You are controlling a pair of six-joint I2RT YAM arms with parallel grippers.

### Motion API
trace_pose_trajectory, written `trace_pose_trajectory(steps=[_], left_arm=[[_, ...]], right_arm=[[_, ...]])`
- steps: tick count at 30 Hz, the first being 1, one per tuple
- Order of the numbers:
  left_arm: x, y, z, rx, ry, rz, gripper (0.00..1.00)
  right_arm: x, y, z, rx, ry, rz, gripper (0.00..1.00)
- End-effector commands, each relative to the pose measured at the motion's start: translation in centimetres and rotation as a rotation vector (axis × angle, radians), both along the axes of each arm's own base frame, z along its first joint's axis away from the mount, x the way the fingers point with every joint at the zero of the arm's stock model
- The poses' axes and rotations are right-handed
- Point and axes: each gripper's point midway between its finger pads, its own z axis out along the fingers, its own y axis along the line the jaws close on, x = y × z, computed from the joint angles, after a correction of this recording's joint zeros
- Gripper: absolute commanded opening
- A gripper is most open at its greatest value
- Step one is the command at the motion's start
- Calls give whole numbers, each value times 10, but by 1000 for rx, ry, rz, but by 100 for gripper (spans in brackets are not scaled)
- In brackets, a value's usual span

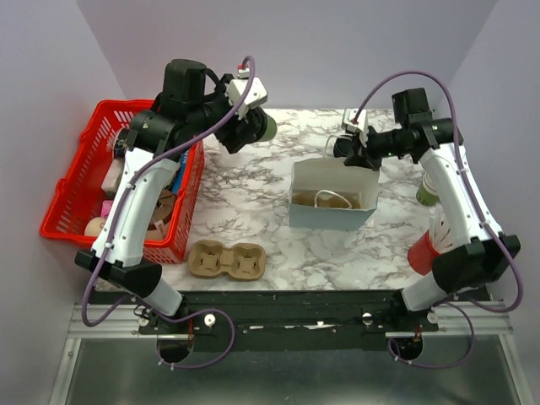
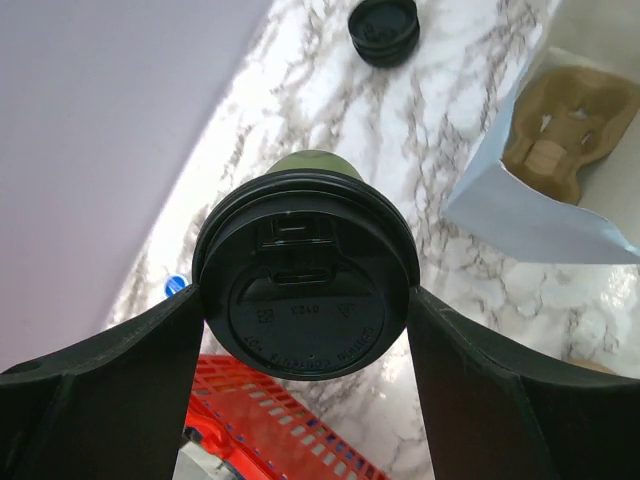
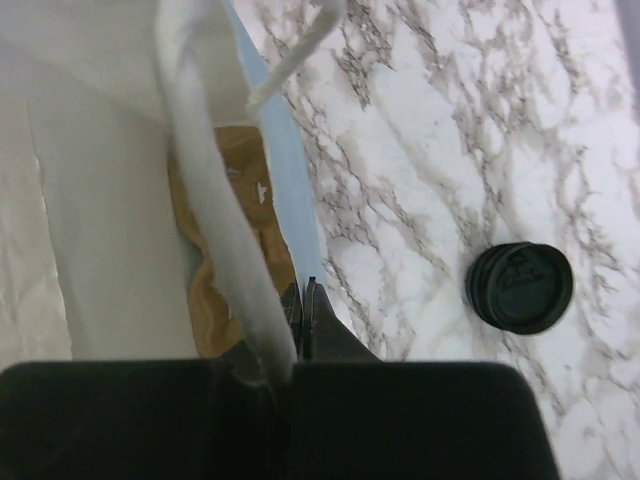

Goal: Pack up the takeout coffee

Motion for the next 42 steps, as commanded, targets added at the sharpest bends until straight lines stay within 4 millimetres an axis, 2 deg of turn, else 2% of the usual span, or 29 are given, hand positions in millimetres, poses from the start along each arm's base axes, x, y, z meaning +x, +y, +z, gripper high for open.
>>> trace_pose_trajectory(steps=[1, 2, 3, 4, 5, 6, 7, 8, 10, 11, 18, 21, 25, 28, 31, 32, 34, 37, 39, 40, 41, 42], left_arm=[[-22, -7, 54, -131, -122, -54, 0], [-27, -9, 54, -142, -121, -69, 0], [-31, -12, 59, -160, -139, -90, 0], [-48, -15, 68, -186, -162, -130, 0], [-54, -19, 58, -181, -148, -153, 0], [-60, -23, 61, -190, -173, -173, 0], [-75, -22, 69, -201, -210, -192, 0], [-86, -32, 56, -187, -196, -237, 0], [-109, -35, 56, -181, -228, -292, 0], [-118, -41, 44, -160, -210, -320, 0], [-152, -45, 32, -166, -139, -389, 0], [-155, -52, 18, -149, -85, -423, 0], [-143, -69, 1, -108, -45, -455, 0], [-131, -79, -3, -99, -44, -460, 0], [-124, -89, -6, -95, -24, -479, 0], [-124, -91, -3, -103, -24, -488, 0], [-121, -95, -9, -101, 6, -493, 0], [-122, -102, -16, -91, 23, -501, 0], [-118, -104, -28, -77, 31, -483, 0], [-120, -106, -33, -71, 29, -474, 0], [-119, -107, -48, -46, 45, -467, 0], [-113, -107, -54, -25, 23, -441, 0]], right_arm=[[-3, 0, 40, -7, -230, -73, 1], [-11, 7, 32, -11, -214, -65, 0], [-15, 6, 33, -25, -227, -80, 1], [-16, 9, 32, -28, -238, -88, 1], [-19, 12, 28, -32, -222, -106, 0], [-24, 17, 20, -54, -216, -109, 1], [-26, 19, 16, -60, -206, -116, 0], [-27, 23, 15, -53, -194, -131, 1], [-31, 25, 8, -57, -181, -144, 1], [-30, 27, 9, -41, -180, -161, 1], [-24, 26, 5, -32, -167, -230, 1], [-24, 29, 14, -7, -177, -221, 1], [-25, 34, 28, -2, -222, -193, 1], [-27, 38, 37, -21, -278, -151, 1], [-30, 40, 35, -47, -317, -126, 1], [-31, 41, 37, -43, -324, -124, 1], [-34, 43, 36, -40, -329, -123, 1], [-34, 42, 46, -6, -346, -176, 1], [-33, 40, 50, 27, -332, -236, 1], [-34, 40, 48, 33, -322, -244, 1], [-36, 41, 43, 30, -309, -246, 1], [-41, 45, 41, 33, -317, -237, 1]])
